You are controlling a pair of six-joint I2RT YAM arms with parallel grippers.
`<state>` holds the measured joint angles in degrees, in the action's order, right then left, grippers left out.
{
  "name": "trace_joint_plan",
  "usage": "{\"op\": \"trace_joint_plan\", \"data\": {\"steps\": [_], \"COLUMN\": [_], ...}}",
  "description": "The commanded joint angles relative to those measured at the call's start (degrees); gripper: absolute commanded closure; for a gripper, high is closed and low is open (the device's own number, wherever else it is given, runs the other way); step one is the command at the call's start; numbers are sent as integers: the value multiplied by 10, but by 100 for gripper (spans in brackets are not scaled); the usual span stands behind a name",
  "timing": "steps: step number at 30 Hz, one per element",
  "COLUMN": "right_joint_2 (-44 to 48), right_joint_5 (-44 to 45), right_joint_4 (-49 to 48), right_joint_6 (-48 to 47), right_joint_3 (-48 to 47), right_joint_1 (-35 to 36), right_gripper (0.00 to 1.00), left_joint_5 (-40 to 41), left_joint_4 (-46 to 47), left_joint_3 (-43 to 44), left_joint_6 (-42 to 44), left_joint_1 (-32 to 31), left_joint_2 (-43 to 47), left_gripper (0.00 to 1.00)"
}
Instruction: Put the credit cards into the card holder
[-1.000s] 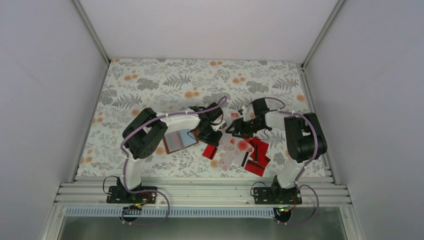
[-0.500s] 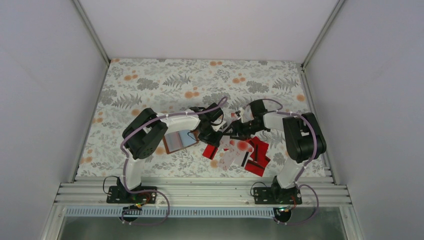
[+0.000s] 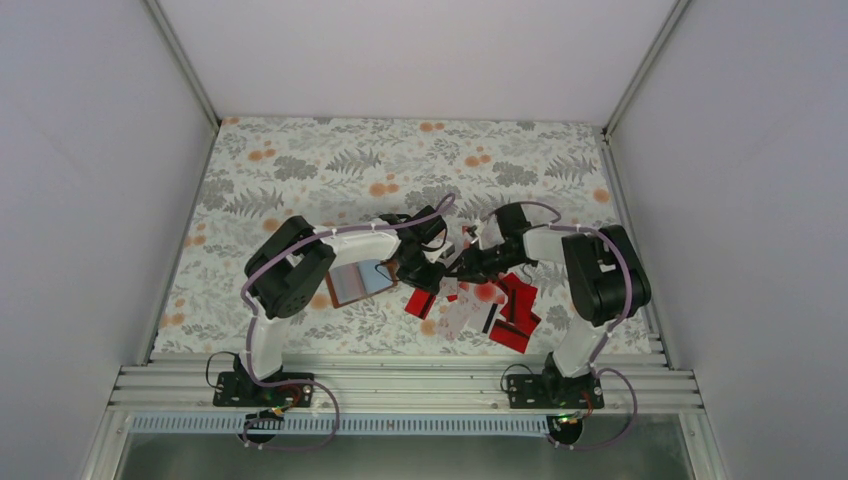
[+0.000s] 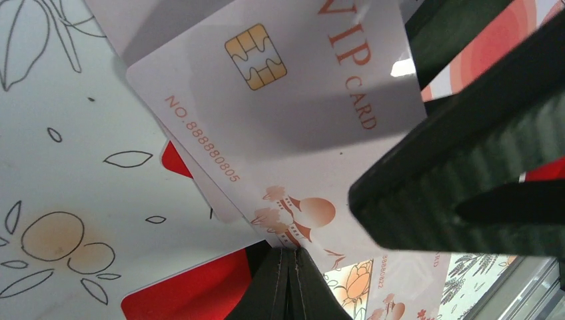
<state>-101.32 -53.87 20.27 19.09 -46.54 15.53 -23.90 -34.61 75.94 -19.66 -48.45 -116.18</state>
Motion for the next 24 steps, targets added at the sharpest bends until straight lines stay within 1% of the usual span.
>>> {"op": "trace_joint_plan", "data": {"steps": [1, 4, 8, 11, 12, 16, 21, 24], "right_joint_2": [-18, -27, -38, -43, -43, -38, -25, -20], "right_joint_5": [-14, -15, -17, -19, -20, -26, -56, -81], "right_joint_4": [-14, -18, -23, -27, -29, -35, -56, -73], "right_joint_6": [-1, 0, 3, 5, 6, 10, 23, 35], "right_joint_3": [5, 5, 5, 5, 6, 9, 13, 15], "right_joint_1": [19, 26, 32, 33, 33, 33, 32, 30], "right_gripper": [78, 79, 86, 94, 96, 96, 96, 96], "left_joint_5": [31, 30, 28, 28, 30, 43, 66, 76], "left_joint_4": [1, 2, 5, 6, 6, 1, -17, -28], "left_joint_3": [-23, -23, -26, -29, -30, -32, -33, -36], "left_joint_6": [12, 10, 8, 6, 5, -1, -13, -20], "left_joint_1": [-12, -11, -12, -10, -10, -9, -2, 5], "left_joint_2": [-34, -31, -27, -21, -18, 2, 45, 72], "left_gripper": [98, 98, 98, 98, 98, 97, 88, 85]}}
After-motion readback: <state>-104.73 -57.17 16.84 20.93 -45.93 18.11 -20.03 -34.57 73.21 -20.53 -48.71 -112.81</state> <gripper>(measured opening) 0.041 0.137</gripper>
